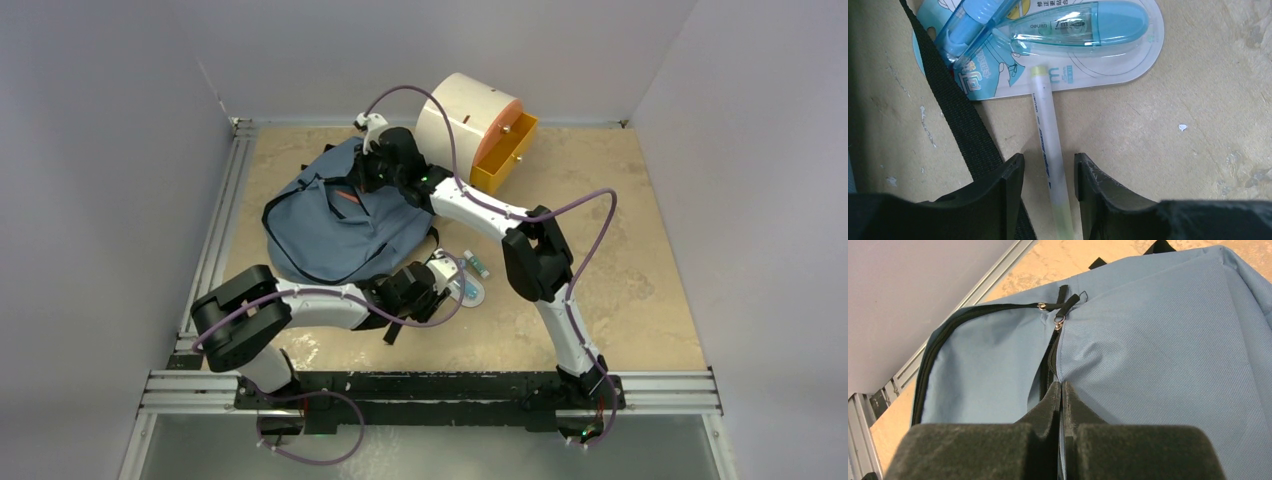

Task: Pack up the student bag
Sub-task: Pick up the stationery from the center of the board.

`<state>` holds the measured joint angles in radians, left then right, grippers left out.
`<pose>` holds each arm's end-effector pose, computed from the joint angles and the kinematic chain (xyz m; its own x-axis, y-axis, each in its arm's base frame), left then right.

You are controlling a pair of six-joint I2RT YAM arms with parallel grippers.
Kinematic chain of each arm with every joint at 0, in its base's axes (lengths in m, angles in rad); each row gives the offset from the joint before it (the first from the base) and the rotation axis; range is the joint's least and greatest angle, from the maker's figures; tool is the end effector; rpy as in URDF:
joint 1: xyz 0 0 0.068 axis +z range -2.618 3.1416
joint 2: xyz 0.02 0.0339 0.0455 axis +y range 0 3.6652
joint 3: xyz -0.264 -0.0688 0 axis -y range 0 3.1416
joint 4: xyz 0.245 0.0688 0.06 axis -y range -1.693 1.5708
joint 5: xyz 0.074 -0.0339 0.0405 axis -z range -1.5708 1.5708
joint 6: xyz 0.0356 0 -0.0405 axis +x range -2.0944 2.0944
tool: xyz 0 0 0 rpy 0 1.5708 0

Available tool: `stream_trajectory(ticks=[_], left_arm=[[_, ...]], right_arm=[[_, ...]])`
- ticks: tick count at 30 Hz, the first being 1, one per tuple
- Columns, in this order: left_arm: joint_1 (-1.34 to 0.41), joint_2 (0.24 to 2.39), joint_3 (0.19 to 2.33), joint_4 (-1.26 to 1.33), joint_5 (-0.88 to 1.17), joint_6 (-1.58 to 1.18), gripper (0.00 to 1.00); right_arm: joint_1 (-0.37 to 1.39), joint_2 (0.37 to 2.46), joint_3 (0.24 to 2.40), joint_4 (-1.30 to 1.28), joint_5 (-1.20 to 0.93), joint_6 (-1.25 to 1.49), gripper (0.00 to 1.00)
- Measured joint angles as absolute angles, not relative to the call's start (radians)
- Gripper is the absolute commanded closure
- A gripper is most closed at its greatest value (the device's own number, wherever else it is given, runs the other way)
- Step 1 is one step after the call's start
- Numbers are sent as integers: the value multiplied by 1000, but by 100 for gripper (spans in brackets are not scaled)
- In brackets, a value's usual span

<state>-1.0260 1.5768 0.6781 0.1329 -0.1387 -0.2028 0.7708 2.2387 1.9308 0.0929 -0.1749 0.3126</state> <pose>0.1596 -0.2539 0.1474 -0.5120 0.4601 -0.7254 0.7067 0.7056 -0.0513 0.3843 0.3819 0.2804 -0.3941 0.0394 -0.9182 -0.7218 0.6052 0.3358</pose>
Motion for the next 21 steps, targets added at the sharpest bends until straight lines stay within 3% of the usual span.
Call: stream_trajectory(ticks=[4,9,21], left_arm=[[-1035,1578,679,132,-143,-203,67],[-1034,1588,686,133,-149,-226,82],[-1035,1478,693,-18,-161,-350,85]], right_arm=[[770,2239,1942,84,-176,313,100],[770,2239,1945,80,-176,313,100],[769,2239,1945,80,-176,313,100]])
